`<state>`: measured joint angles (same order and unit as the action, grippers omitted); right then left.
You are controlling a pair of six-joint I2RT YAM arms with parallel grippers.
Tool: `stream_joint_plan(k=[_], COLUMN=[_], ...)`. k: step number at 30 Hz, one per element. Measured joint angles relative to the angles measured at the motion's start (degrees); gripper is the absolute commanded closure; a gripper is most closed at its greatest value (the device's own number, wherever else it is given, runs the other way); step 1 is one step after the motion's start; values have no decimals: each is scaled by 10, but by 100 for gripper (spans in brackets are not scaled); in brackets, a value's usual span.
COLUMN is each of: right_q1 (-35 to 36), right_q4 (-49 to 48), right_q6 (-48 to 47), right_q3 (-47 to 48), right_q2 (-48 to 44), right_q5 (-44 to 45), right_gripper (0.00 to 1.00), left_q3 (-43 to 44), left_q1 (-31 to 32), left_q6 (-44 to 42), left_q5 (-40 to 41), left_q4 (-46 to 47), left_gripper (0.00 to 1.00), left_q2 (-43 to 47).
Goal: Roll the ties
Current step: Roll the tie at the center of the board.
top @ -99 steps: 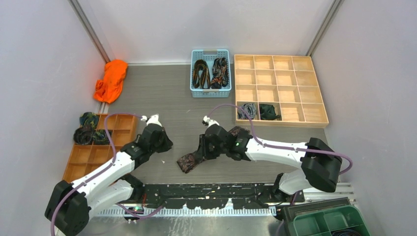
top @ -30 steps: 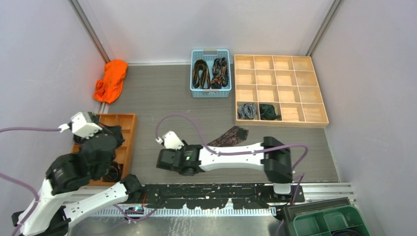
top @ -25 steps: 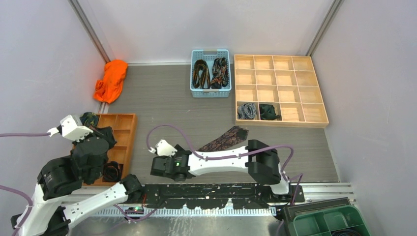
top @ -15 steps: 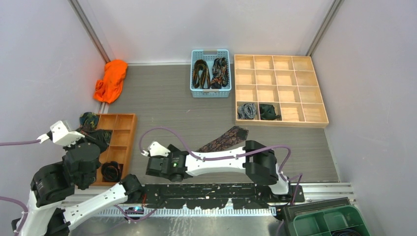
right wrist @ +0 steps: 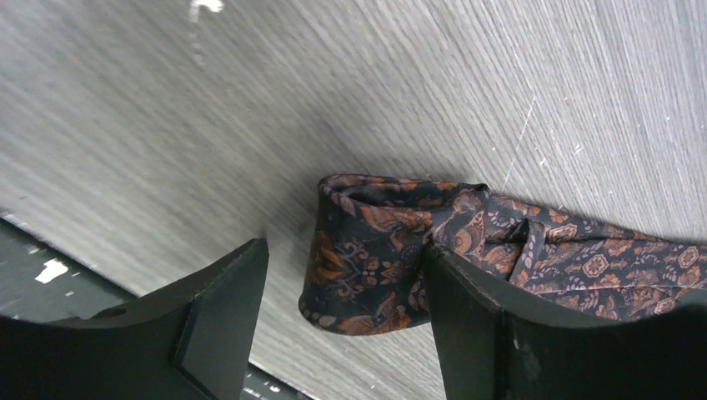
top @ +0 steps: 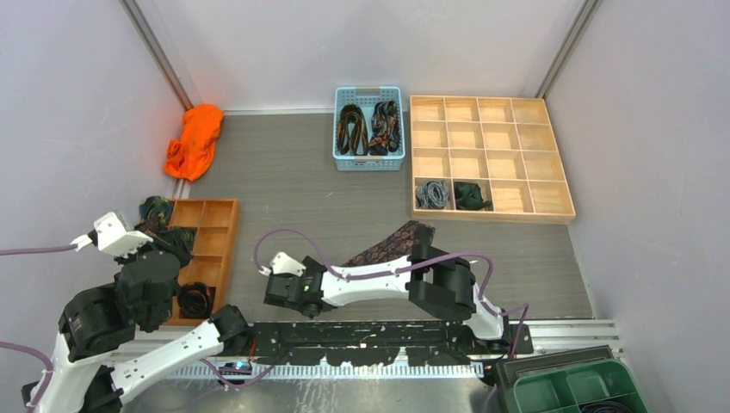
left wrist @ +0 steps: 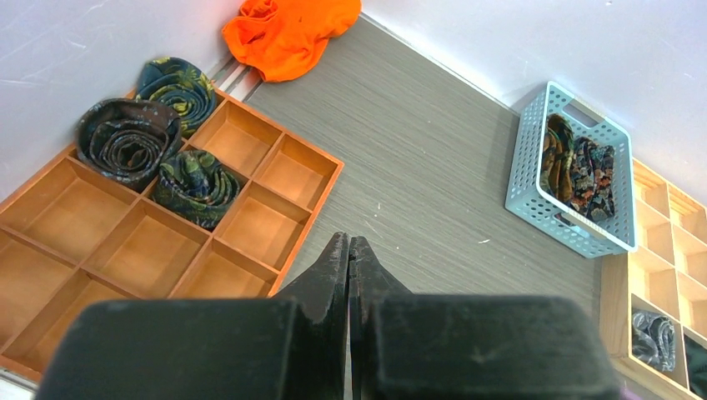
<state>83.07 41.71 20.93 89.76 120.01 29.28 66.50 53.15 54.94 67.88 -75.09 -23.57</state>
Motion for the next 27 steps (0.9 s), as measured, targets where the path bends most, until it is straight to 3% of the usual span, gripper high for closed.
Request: stream_joint_plan(k=[6,14,22,27], right_q1=[-25,-59,-86,-122], right_q4=[-33,-62,-115,-183], right_q6=[6,22,56,89], right_q3=[-36,-75,-124,-187], right_q2=[-15,-37,-75,-124], right_q5=[-3,-25,-65,-143], right_gripper=[28,51,60,63], left_q3=[-7,-15,-17,-17], left_q1=[0,0,0,0], left_q6=[-11,-32,-60,-81], left_q5=[-2,-6,-24,-42], left_q4=[14,45,85,123], left_gripper=[100,100,100,100], left_q2=[-1,-15,-36,-71])
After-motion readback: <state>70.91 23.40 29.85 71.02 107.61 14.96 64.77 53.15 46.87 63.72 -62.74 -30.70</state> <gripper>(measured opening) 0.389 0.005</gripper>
